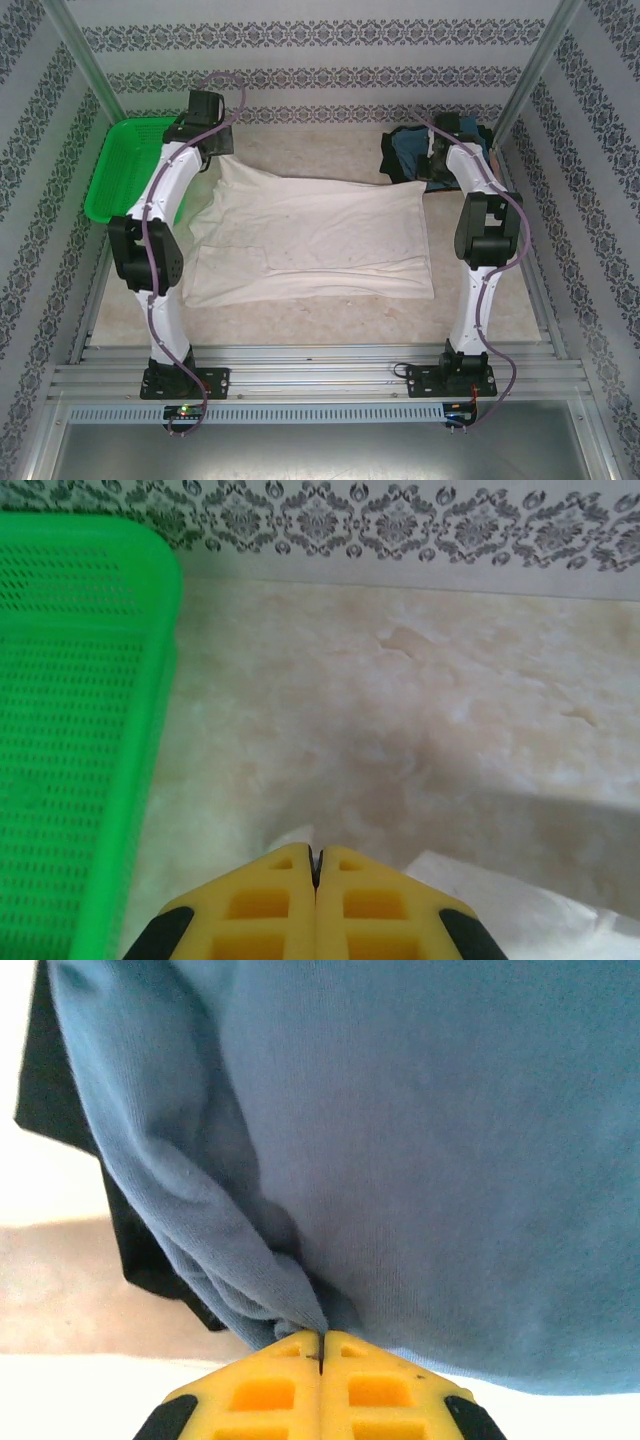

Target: Fold and stack the t-shirts

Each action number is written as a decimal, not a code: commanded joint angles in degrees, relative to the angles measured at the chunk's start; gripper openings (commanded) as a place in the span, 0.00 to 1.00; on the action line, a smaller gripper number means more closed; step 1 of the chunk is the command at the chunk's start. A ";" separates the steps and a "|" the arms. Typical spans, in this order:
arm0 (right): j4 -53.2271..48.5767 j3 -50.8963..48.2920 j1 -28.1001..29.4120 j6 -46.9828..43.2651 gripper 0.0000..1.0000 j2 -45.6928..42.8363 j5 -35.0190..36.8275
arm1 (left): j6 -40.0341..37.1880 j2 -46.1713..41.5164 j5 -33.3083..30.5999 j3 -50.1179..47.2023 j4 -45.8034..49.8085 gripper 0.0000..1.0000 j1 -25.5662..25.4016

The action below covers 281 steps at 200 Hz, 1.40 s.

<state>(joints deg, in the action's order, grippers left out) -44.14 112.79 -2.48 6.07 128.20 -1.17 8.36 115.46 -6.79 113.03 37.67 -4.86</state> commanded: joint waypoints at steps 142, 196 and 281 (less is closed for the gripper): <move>7.21 -5.57 -1.03 1.84 0.00 -7.18 0.89 | -8.00 -0.22 2.57 4.11 1.84 0.02 0.13; 8.36 -10.78 -1.13 2.29 0.00 -9.61 0.52 | -6.00 -6.37 4.51 -7.60 0.37 0.02 0.25; 11.29 -24.12 -1.12 3.27 0.00 -17.19 0.88 | 0.85 -20.11 5.11 -30.23 -4.07 0.01 0.36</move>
<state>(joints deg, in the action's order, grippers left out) -33.36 91.81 -2.90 7.84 114.17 -0.91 5.87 98.91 -1.72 86.43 36.27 -4.84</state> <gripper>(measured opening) 0.062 0.055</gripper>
